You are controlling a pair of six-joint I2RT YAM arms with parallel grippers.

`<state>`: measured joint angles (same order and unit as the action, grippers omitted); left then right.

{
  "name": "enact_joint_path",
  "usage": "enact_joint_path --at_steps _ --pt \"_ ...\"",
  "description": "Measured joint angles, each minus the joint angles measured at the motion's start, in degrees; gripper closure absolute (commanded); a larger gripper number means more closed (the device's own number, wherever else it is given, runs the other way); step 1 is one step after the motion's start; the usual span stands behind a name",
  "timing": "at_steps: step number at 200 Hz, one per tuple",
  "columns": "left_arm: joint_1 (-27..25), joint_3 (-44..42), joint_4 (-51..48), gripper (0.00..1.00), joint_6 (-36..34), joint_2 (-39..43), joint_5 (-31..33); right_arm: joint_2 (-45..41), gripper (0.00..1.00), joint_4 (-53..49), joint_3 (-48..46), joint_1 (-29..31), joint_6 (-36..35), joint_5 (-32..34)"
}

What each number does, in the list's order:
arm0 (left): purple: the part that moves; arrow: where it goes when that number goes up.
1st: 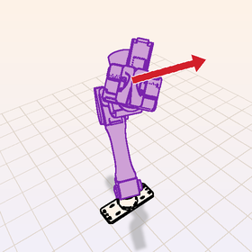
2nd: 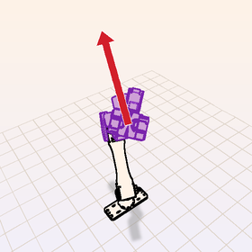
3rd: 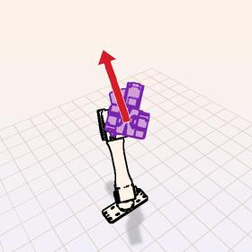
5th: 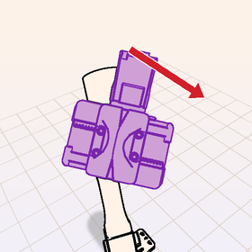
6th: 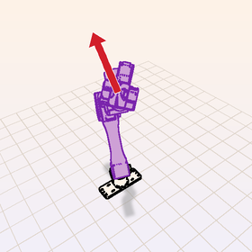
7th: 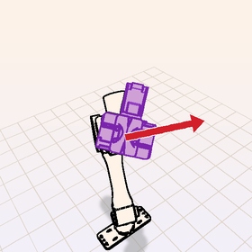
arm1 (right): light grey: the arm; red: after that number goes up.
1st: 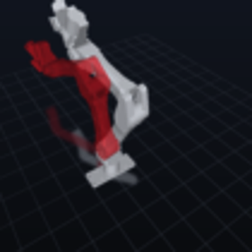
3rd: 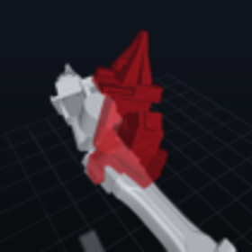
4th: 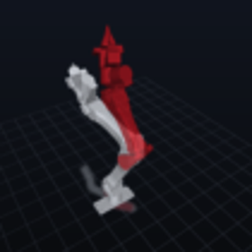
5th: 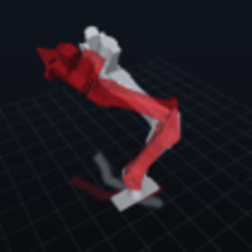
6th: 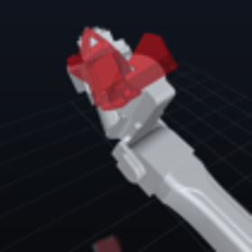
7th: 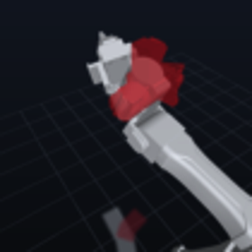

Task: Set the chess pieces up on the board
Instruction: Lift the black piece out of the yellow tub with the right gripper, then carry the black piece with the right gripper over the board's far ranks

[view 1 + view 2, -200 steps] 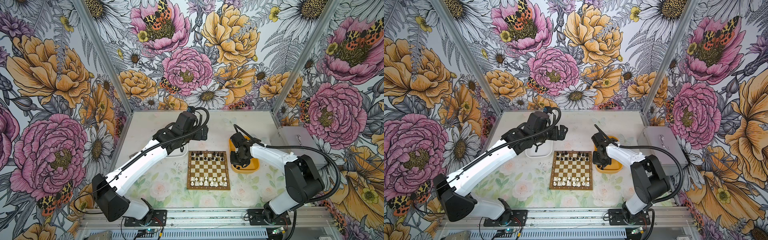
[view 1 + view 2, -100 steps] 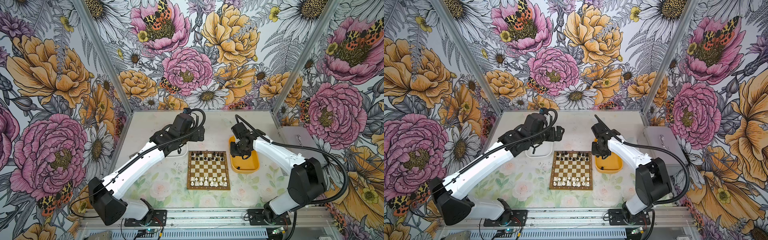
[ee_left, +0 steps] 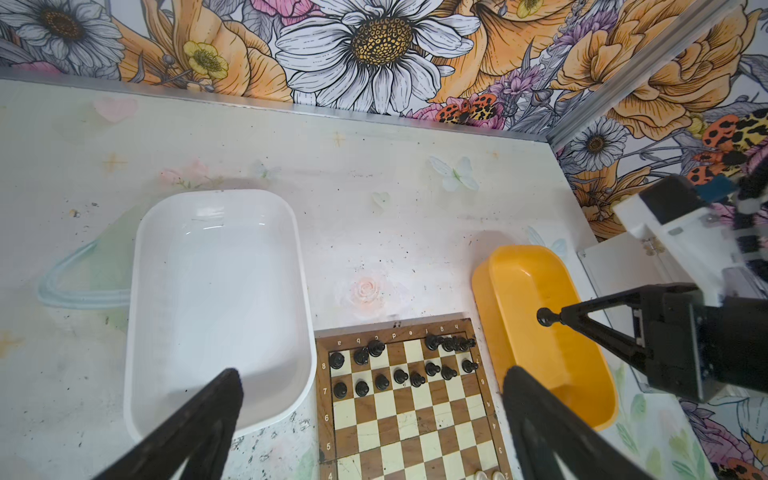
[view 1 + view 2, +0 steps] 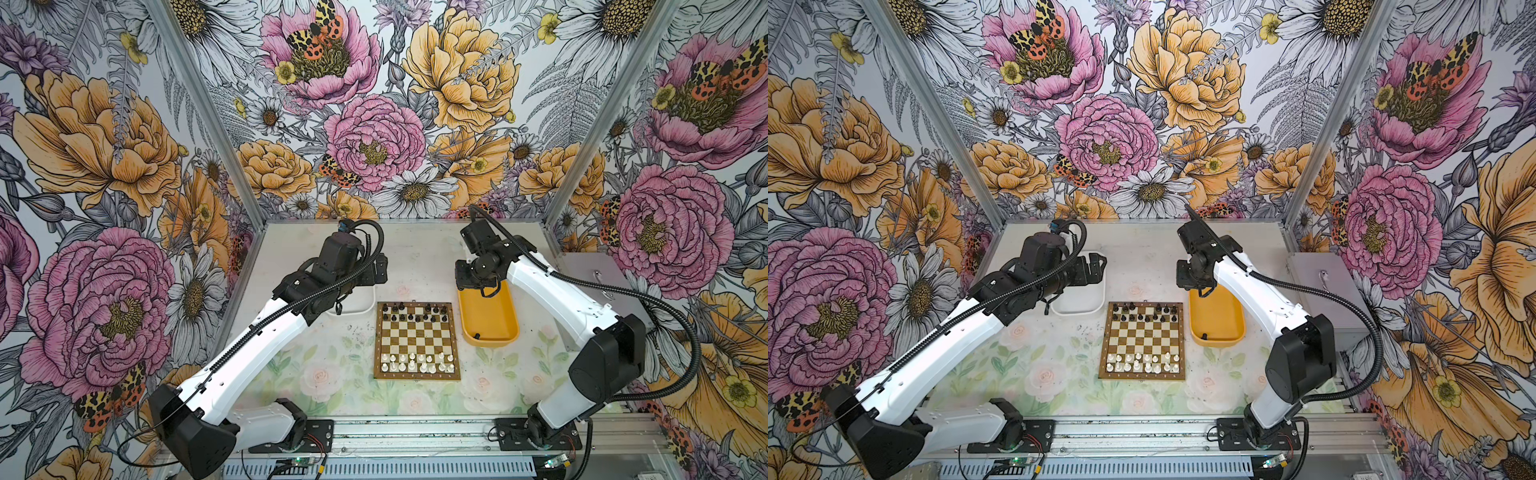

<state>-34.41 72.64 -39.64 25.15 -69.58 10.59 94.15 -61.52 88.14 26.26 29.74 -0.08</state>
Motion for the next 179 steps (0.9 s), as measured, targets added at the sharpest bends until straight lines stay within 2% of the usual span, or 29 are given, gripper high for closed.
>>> enact_joint_path --at_steps 77,120,179 --pt "5.6 -6.5 -0.1 0.01 0.4 5.6 -0.5 11.4 0.92 -1.6 8.5 6.5 -0.7 -1.5" --pt "9.1 -9.8 -1.0 0.01 0.5 9.3 -1.6 14.9 0.92 -1.9 11.8 8.0 -0.7 -2.6" --pt "11.2 -12.2 -1.6 0.01 1.1 11.1 -3.4 19.3 0.92 -2.1 14.7 9.0 -0.8 -3.5"
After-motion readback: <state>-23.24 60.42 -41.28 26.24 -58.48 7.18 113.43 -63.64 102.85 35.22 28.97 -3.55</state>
